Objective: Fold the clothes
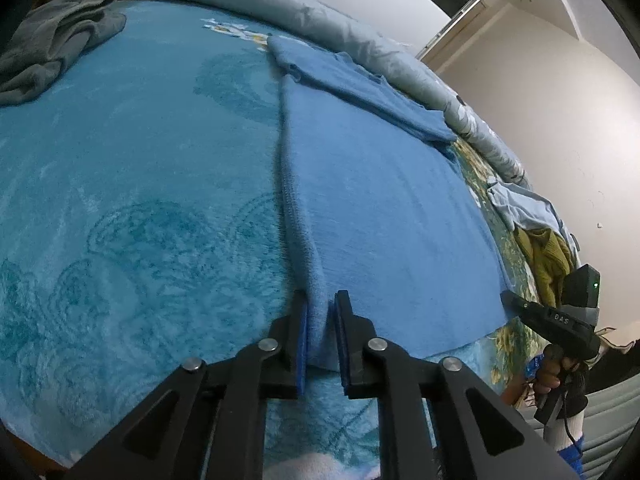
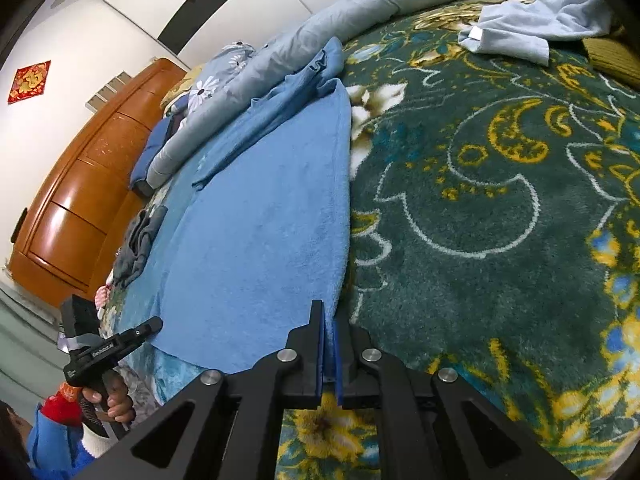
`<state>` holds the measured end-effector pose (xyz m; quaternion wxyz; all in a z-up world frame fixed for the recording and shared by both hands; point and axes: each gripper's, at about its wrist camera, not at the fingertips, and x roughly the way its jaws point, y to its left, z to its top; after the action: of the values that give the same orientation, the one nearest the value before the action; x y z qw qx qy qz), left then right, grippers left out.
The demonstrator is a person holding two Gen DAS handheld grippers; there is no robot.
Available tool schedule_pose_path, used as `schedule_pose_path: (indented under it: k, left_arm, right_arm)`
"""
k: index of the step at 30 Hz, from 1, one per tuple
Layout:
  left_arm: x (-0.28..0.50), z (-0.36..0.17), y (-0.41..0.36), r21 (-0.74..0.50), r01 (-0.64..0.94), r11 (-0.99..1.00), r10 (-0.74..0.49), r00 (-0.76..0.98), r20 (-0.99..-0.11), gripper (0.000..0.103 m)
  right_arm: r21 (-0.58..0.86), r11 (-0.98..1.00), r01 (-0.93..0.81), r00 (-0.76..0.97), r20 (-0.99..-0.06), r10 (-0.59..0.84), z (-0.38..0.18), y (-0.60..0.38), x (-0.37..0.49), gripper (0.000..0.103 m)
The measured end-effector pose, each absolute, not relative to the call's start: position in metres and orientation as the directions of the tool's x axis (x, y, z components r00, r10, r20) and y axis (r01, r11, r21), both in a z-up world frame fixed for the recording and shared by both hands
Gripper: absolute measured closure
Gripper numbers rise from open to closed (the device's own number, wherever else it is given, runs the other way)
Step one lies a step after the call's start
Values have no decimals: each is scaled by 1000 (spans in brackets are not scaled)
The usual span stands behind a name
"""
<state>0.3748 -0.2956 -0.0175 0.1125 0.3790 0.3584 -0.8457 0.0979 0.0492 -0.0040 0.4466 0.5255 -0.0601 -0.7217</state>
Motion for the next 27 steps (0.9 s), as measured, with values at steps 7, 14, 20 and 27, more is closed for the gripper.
schedule_pose_path:
  k: [7,14,20,27]
  left_arm:
    - [384,4,-322,-696,339,-633,142,-833,-535,98]
    - [345,32,-373,-737,288,-612,131,-882,-453,98]
    - [276,60,-419,-694,298,-656,100,-877,-470,98]
    - [206,59,-472,-658,349,-667,69,-850,-522,98]
  right_arm:
    - [668,-486,564,0,-588,-809,13,54,84,99]
    - [706,-445,551,-30,-516,-856,53,23,38,99]
    - [657,-494,570,-97,-543,-834,88,-37,-16,99]
    - [655,-550,518,-109,-587,-802,86,-101,-88,99]
